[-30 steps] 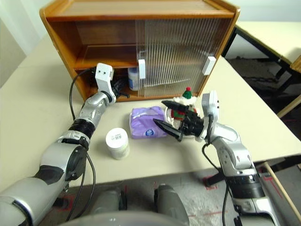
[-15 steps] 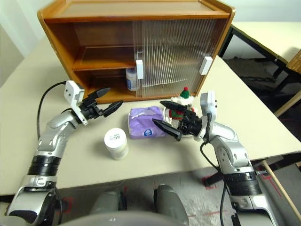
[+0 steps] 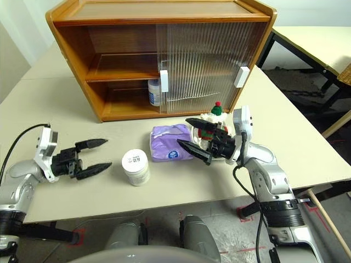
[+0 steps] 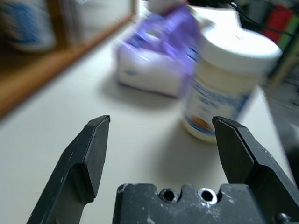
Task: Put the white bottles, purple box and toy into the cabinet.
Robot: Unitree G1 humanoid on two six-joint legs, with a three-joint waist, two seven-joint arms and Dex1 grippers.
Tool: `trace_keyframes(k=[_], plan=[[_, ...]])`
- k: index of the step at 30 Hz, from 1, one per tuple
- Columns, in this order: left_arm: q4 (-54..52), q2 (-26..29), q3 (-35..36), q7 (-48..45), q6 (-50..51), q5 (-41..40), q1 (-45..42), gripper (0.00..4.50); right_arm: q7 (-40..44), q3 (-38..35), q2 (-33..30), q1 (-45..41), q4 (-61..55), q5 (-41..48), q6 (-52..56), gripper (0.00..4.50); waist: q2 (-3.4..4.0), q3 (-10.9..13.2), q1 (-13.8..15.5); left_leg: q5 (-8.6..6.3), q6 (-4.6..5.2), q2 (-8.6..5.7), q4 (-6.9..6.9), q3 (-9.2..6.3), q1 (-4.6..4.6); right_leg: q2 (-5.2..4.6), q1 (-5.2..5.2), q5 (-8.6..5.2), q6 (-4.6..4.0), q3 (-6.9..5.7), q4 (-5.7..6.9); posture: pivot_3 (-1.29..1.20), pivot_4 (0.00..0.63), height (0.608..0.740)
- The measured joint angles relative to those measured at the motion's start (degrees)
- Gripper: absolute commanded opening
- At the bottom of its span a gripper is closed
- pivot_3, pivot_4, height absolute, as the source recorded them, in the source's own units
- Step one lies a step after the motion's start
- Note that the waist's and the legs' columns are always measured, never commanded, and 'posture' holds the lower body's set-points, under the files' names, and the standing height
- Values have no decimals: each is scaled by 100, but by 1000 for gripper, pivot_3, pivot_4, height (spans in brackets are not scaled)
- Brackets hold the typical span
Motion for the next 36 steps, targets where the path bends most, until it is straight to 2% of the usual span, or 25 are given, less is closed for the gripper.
trace_keyframes(k=[5,14,25,27,30,31,36], plan=[[71,-29,-430,-278,-248,181,20,4450,63,0,-1,-36,67,-2,0,4500,2,1,45,-1,-1,2,-1,0,0,2,-2,-4,-1,0,4,114,0,740],[575,-548,-983,-87,-552,644,-441,4450,62,29,7,-71,63,-7,7,4500,8,-8,25,1,1,3,-1,3,0,11,-2,-4,8,7,5,99,0,740],[722,-831,-1221,0,-763,834,-613,4450,2,29,-38,-71,-50,-6,103,4500,37,-26,59,2,4,-8,0,0,1,4,6,-10,23,14,4,87,0,740],[722,-904,-1260,0,-788,835,-617,4083,-3,29,-39,-66,-78,-6,116,4500,39,-27,59,2,4,-8,0,-1,2,5,7,-12,27,13,4,87,0,740],[722,-1000,-1319,-1,-832,835,-619,3162,-6,29,-39,-56,-143,-6,120,4500,43,-29,60,2,4,-10,0,-2,1,5,8,-14,30,14,4,86,0,740],[722,-1009,-1320,1,-833,836,-620,2992,-8,29,-39,-53,-144,-6,121,4500,43,-29,60,2,4,-11,0,-2,1,4,9,-14,30,15,4,87,0,740],[733,-1050,-1340,-7,-848,841,-633,2991,-5,30,-40,-6,-143,-7,121,4500,43,-30,60,2,4,-12,0,-3,1,4,11,-15,32,15,3,88,0,740]])
